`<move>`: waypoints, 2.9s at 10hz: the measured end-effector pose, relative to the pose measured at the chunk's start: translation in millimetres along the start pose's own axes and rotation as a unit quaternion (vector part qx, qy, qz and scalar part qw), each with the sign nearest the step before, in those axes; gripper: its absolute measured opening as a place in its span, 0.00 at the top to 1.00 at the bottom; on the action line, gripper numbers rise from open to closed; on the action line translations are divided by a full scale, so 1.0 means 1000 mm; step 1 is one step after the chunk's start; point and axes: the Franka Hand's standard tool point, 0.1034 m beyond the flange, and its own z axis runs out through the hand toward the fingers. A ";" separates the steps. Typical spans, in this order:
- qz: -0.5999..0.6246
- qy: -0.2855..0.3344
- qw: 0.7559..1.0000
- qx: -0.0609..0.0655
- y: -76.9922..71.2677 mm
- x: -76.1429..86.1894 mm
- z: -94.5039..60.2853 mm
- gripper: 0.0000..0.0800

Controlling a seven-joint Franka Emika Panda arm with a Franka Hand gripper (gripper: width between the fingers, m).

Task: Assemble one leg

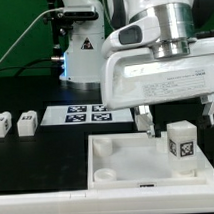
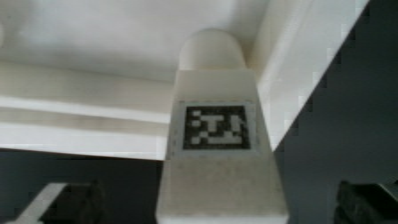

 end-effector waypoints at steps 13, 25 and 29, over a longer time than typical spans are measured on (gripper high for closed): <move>0.097 -0.143 0.985 0.008 0.001 0.011 0.006 0.63; 0.762 -0.097 0.640 -0.004 0.007 0.015 0.010 0.63; 0.627 -0.097 0.773 0.002 0.002 0.014 0.010 0.26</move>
Offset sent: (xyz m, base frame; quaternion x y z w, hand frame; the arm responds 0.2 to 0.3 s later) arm 0.0108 -0.0050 -0.0041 0.0020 -0.1710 0.0053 0.9853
